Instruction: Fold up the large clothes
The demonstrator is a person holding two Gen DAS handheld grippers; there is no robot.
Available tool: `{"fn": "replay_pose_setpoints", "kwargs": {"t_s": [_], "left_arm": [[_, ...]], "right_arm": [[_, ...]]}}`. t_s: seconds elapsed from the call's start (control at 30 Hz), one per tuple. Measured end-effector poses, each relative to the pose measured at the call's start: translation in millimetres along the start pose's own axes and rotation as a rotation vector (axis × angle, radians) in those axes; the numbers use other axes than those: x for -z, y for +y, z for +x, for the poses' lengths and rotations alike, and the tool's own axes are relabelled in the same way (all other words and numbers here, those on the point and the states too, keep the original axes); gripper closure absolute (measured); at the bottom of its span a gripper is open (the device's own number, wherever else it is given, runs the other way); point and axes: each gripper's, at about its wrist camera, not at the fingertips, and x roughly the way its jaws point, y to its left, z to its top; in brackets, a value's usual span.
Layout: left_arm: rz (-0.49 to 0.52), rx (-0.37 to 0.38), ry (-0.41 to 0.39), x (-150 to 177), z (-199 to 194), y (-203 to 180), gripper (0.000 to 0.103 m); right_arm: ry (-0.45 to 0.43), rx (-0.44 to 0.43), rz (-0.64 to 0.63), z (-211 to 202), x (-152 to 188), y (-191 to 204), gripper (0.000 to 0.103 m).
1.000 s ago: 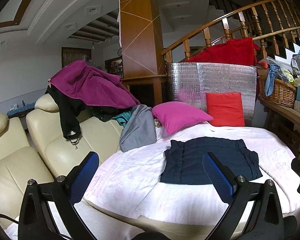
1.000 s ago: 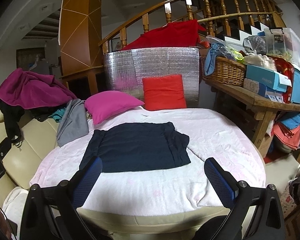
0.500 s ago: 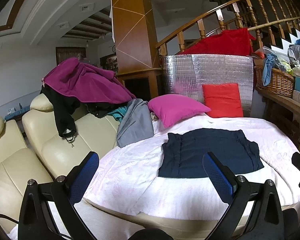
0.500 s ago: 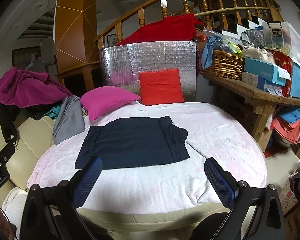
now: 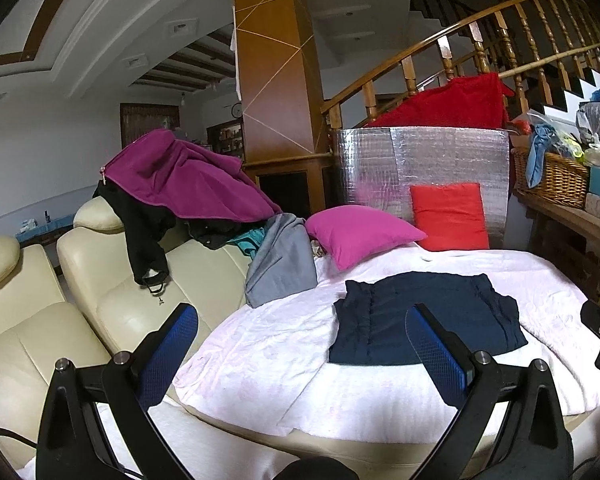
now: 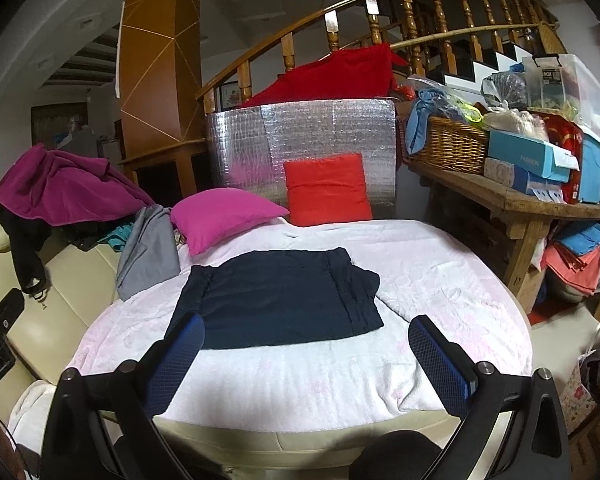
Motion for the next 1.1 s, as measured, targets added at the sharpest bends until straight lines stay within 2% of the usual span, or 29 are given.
{"fn": "replay_pose_setpoints", "kwargs": {"t_s": [0.33, 0.77, 1.1], "left_arm": [[-0.039, -0.018, 0.019, -3, 10, 8, 0.000], [0.020, -0.039, 0.067, -12, 22, -18, 0.000], [0.013, -0.050, 0.100, -23, 50, -35, 0.000]], "right_arm": [[0.010, -0.011, -0.049, 4, -2, 16, 0.000], [0.032, -0.075, 0.008, 33, -13, -7, 0.000], [0.054, -0.091, 0.006, 70, -29, -18, 0.000]]}}
